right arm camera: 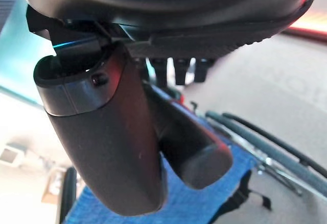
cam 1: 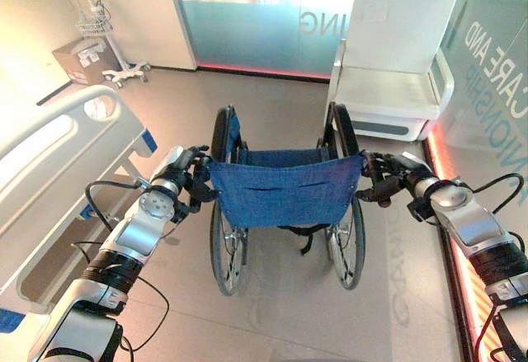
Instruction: Push the wheelchair next to the bed
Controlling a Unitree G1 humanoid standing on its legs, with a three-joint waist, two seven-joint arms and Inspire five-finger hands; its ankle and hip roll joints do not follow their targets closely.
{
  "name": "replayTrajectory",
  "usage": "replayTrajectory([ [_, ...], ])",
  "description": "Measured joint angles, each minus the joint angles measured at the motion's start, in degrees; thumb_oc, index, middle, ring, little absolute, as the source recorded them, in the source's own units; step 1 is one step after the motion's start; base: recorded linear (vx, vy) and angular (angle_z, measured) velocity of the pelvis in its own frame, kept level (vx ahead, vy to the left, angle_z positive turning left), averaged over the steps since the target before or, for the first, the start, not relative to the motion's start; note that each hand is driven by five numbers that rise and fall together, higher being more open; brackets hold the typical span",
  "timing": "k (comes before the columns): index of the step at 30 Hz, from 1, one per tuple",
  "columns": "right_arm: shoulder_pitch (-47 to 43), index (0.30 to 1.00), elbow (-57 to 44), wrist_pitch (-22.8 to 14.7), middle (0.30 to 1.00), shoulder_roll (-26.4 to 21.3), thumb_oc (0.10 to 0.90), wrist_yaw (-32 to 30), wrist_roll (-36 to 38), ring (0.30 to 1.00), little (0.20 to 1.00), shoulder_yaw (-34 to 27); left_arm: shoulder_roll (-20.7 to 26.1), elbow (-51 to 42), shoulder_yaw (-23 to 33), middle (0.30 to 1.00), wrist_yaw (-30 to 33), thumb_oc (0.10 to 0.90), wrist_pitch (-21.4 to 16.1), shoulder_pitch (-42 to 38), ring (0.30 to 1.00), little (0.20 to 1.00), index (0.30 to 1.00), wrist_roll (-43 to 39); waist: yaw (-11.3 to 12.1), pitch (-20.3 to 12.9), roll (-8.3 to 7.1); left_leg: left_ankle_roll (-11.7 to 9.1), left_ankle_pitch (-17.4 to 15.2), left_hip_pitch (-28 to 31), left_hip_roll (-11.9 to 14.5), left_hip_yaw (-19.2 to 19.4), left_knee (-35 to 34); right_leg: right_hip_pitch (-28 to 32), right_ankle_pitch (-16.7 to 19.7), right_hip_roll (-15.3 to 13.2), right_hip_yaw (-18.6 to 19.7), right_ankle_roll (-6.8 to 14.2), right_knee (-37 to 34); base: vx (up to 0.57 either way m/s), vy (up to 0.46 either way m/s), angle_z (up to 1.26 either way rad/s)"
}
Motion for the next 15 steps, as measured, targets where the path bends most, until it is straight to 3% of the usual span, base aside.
replayTrajectory([
  [8,3.7,0.9,-6.14,3.78,0.9,3.46,0.8,0.15,-5.98,0.9,0.9,-2.14,-3.88,0.73,0.15,0.9,-0.92,0.8,9.53,-0.11,0.9,0.9,0.9,5.19,-1.38,-1.24,0.93,0.0,0.0,0.0,-0.03,0.0,-0.01,-0.01,0.0,-0.05,0.06,0.0,0.0,0.0,0.0,0.0],
  [13,3.66,0.9,-6.68,5.84,0.9,5.3,0.8,1.96,-11.36,0.9,0.9,-2.09,-5.22,2.03,0.14,0.9,1.28,0.8,11.28,-0.04,0.9,0.9,0.9,3.13,-1.59,-2.0,0.89,0.0,0.0,0.03,0.0,-0.01,-0.01,0.02,0.0,-0.04,0.08,0.0,-0.01,0.0,0.0,0.0],
  [15,3.33,0.9,-6.66,6.71,0.9,5.55,0.8,2.62,-13.42,0.9,0.9,-1.83,-7.01,4.37,0.83,0.9,4.72,0.8,11.82,-0.6,0.9,0.9,0.9,-1.52,-1.28,-2.47,1.16,0.0,0.0,-0.01,-0.03,-0.03,-0.01,0.02,0.0,-0.07,0.05,0.0,-0.01,0.0,0.0,0.0],
])
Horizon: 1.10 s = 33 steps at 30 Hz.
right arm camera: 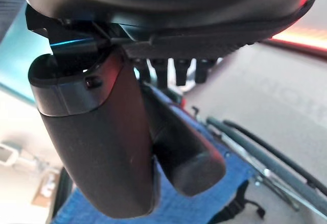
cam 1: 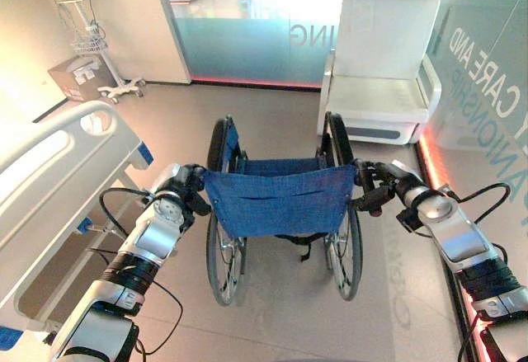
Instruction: Push the wheelchair next to the bed
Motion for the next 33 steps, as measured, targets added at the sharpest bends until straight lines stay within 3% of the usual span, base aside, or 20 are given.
replayTrajectory([
  [6,-0.79,0.9,0.28,1.21,0.9,0.88,0.8,0.74,-4.66,0.9,0.9,0.85,-4.33,6.98,1.48,0.9,8.4,0.8,0.56,-1.68,0.9,0.9,0.9,-11.04,0.46,-0.75,0.56,-0.03,0.02,-0.1,0.06,-0.08,-0.01,-0.03,-0.01,0.06,-0.09,0.01,0.0,0.0,0.0,0.0],
  [15,-3.59,0.9,1.62,3.71,0.9,0.97,0.8,4.25,-7.82,0.9,0.9,3.12,-5.02,13.75,2.57,0.9,3.95,0.8,0.47,-4.32,0.9,0.9,0.9,-12.68,0.36,-1.39,1.15,-0.11,0.07,-0.34,0.16,0.03,-0.01,-0.33,-0.01,0.18,-0.03,0.01,0.0,0.0,0.0,0.0],
  [26,-9.23,0.9,7.64,6.91,0.9,1.45,0.8,12.66,-10.35,0.9,0.9,5.2,-4.13,15.42,3.65,0.9,0.5,0.8,-1.55,-5.35,0.9,0.9,0.9,-14.81,0.62,-1.73,0.04,-0.22,0.13,-0.36,0.2,0.11,-0.01,-0.32,0.0,0.23,-0.08,0.0,0.0,0.0,0.0,0.0],
  [33,-11.81,0.9,12.74,9.75,0.9,4.17,0.8,13.6,-8.65,0.9,0.9,5.4,-3.67,17.34,2.11,0.9,0.31,0.8,-3.23,-6.6,0.9,0.9,0.9,-14.42,0.69,-2.17,-1.14,-0.27,0.17,-0.37,0.23,0.16,-0.01,-0.32,0.0,0.23,-0.13,0.0,-0.01,0.0,0.0,0.0],
])
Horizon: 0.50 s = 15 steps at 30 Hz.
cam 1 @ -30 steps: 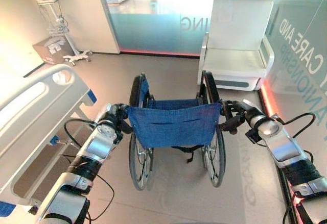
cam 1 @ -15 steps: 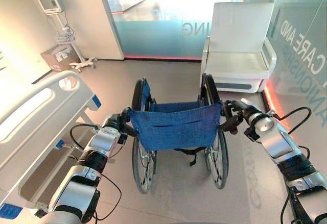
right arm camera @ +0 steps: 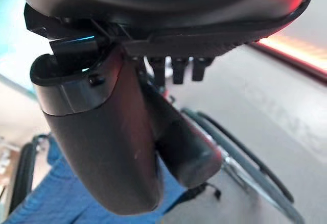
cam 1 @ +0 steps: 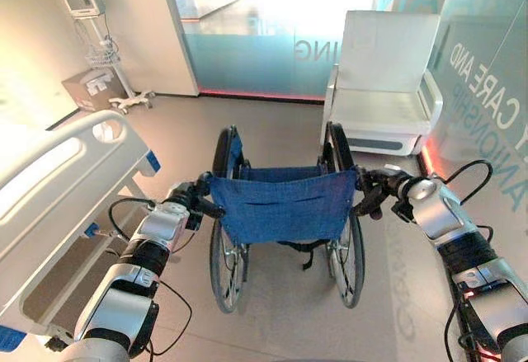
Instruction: Push the wheelchair next to the bed
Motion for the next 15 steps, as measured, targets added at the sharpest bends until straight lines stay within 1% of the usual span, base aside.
replayTrajectory([
  [1,-0.23,0.9,0.54,0.01,0.9,0.05,0.8,0.0,0.56,0.9,0.9,0.0,0.06,0.0,-0.07,0.9,0.0,0.8,-0.16,-0.01,0.9,0.9,0.9,0.11,0.02,0.0,-0.15,0.0,0.0,0.01,0.0,0.0,0.0,0.0,0.0,0.0,0.0,0.0,0.0,0.0,0.0,0.0],
  [4,-2.0,0.9,4.03,1.48,0.9,0.0,0.8,-1.32,7.52,0.9,0.9,-0.05,0.43,0.0,-0.51,0.9,0.05,0.8,-0.25,-0.21,0.9,0.9,0.9,0.37,0.0,0.01,-0.57,-0.02,0.01,0.04,0.02,-0.01,0.0,0.01,0.0,0.0,0.0,0.0,0.0,0.0,0.0,0.0],
  [5,-2.35,0.9,6.77,1.83,0.9,0.2,0.8,-3.6,12.76,0.9,0.9,-0.36,0.6,0.0,-0.71,0.9,0.09,0.8,-0.41,-0.28,0.9,0.9,0.9,0.37,0.0,0.0,-0.78,-0.06,0.04,0.06,0.06,-0.05,0.0,0.07,0.0,0.02,-0.05,0.0,0.0,0.0,0.0,0.0],
  [6,-2.46,0.9,7.92,1.96,0.9,0.35,0.8,-4.48,15.22,0.9,0.9,-0.42,0.64,0.0,-0.74,0.9,0.09,0.8,-0.56,-0.3,0.9,0.9,0.9,0.4,0.03,0.01,-0.82,-0.07,0.05,0.06,0.07,-0.05,0.0,0.06,0.0,0.03,-0.05,0.0,0.0,0.0,0.0,0.0],
  [7,-2.43,0.9,10.25,2.03,0.9,1.04,0.8,-6.89,20.66,0.9,0.9,-0.95,0.79,0.01,-0.96,0.9,0.16,0.8,-0.76,-0.3,0.9,0.9,0.9,0.49,0.02,0.01,-0.85,-0.09,0.06,0.05,0.08,-0.07,0.0,0.06,0.0,0.03,-0.1,0.0,0.0,0.0,0.0,0.0],
  [9,-2.38,0.9,11.62,2.02,0.9,1.44,0.8,-10.11,26.15,0.9,0.9,-0.99,0.97,0.0,-1.48,0.9,0.62,0.8,-0.78,-0.29,0.9,0.9,0.9,0.68,-0.03,0.0,-0.85,-0.09,0.06,0.11,0.09,-0.09,0.0,0.07,0.0,0.03,-0.18,0.0,-0.01,0.0,0.0,0.0],
  [12,-2.38,0.9,13.45,1.66,0.9,2.12,0.8,-12.56,30.88,0.9,0.9,-1.28,1.14,-0.02,-2.12,0.9,1.32,0.8,-1.43,-0.12,0.9,0.9,0.9,0.82,-0.05,-0.19,-0.66,-0.1,0.06,0.13,0.11,-0.12,0.0,0.07,0.01,0.01,-0.28,-0.01,-0.01,0.0,0.0,0.0],
  [15,-2.71,0.9,15.33,0.41,0.9,2.27,0.8,-13.17,32.34,0.9,0.9,-1.33,1.14,-0.02,-2.61,0.9,2.16,0.8,-2.19,-0.04,0.9,0.9,0.9,0.83,-0.03,-0.26,-0.65,-0.14,0.1,0.15,0.13,-0.17,0.0,0.1,0.01,0.0,-0.33,-0.01,-0.02,0.0,0.0,0.0],
])
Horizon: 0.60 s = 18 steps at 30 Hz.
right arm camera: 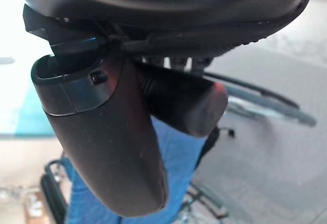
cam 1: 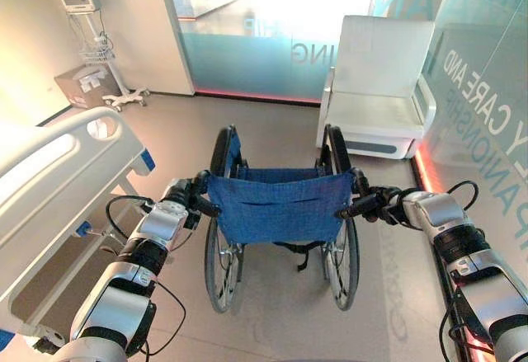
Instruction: Push the wheelchair next to the bed
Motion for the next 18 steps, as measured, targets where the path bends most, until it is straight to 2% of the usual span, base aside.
replayTrajectory([
  [3,-0.12,0.9,0.87,-1.1,0.9,0.11,0.8,-0.44,0.2,0.9,0.9,0.0,-0.01,0.01,-0.14,0.9,0.48,0.8,-0.74,0.17,0.9,0.9,0.9,-0.01,0.0,0.02,0.01,-0.05,0.04,-0.01,0.04,-0.02,0.0,-0.01,0.0,-0.1,-0.03,0.0,-0.01,0.0,0.0,0.0],
  [4,-0.11,0.3,1.32,-1.76,0.3,0.07,0.4,-0.63,1.24,0.3,0.3,0.01,-0.01,-0.14,-0.15,0.9,0.67,0.8,-0.96,0.33,0.9,0.9,0.9,-0.02,0.01,0.04,0.05,-0.06,0.05,-0.03,0.06,-0.05,0.0,-0.01,0.0,-0.12,-0.06,-0.01,-0.01,0.0,0.0,0.0],
  [5,-0.09,0.3,1.43,-2.07,0.3,0.08,0.4,-0.82,1.61,0.3,0.3,0.02,-0.01,-0.32,-0.15,0.764,0.83,0.709,-1.09,0.49,0.764,0.764,0.764,-0.03,0.01,0.04,0.06,-0.06,0.05,-0.03,0.06,-0.05,0.0,-0.01,-0.01,-0.12,-0.09,-0.01,-0.01,0.0,0.0,0.0],
  [6,-0.02,0.3,1.6,-3.63,0.3,0.14,0.4,-1.47,1.67,0.3,0.3,0.05,-0.11,-0.34,-0.15,0.446,1.19,0.497,-2.04,0.82,0.446,0.446,0.446,-0.03,0.01,0.06,0.13,-0.06,0.05,-0.03,0.06,-0.05,0.0,-0.01,-0.01,-0.12,-0.11,-0.02,-0.02,0.0,0.0,0.0],
  [7,0.0,0.3,1.84,-4.3,0.3,0.24,0.4,-1.66,1.67,0.3,0.3,0.07,-0.18,-0.34,-0.15,0.3,1.4,0.4,-2.46,0.9,0.3,0.3,0.3,-0.03,0.0,0.08,0.15,-0.06,0.05,-0.03,0.06,-0.05,0.0,-0.01,-0.01,-0.12,-0.11,-0.02,-0.02,0.0,0.0,0.0],
  [11,0.49,0.3,2.47,-6.91,0.3,1.05,0.4,-4.27,1.57,0.3,0.3,0.07,-0.91,-0.4,0.35,0.3,3.36,0.4,-4.03,1.44,0.3,0.3,0.3,-0.34,0.0,0.34,0.52,-0.08,0.06,-0.05,0.04,-0.08,0.0,-0.03,-0.01,-0.15,-0.13,-0.02,-0.02,0.0,0.0,0.0],
  [13,0.67,0.3,2.13,-7.62,0.3,1.31,0.4,-5.4,1.55,0.3,0.3,0.18,-1.61,-1.06,0.16,0.3,5.67,0.4,-4.42,2.22,0.3,0.3,0.3,1.09,-0.05,0.36,0.78,-0.08,0.06,-0.06,0.04,-0.09,0.0,-0.04,-0.01,-0.15,-0.14,-0.02,-0.02,0.0,0.0,0.0],
  [18,1.14,0.3,0.71,-8.76,0.3,1.21,0.4,-6.6,0.34,0.3,0.3,0.12,-2.02,-2.1,0.1,0.3,6.93,0.4,-4.6,2.82,0.3,0.3,0.3,1.21,-0.16,0.6,1.61,-0.08,0.06,-0.09,0.09,-0.05,0.0,-0.1,-0.04,-0.13,-0.18,-0.06,-0.02,0.0,0.0,0.0],
])
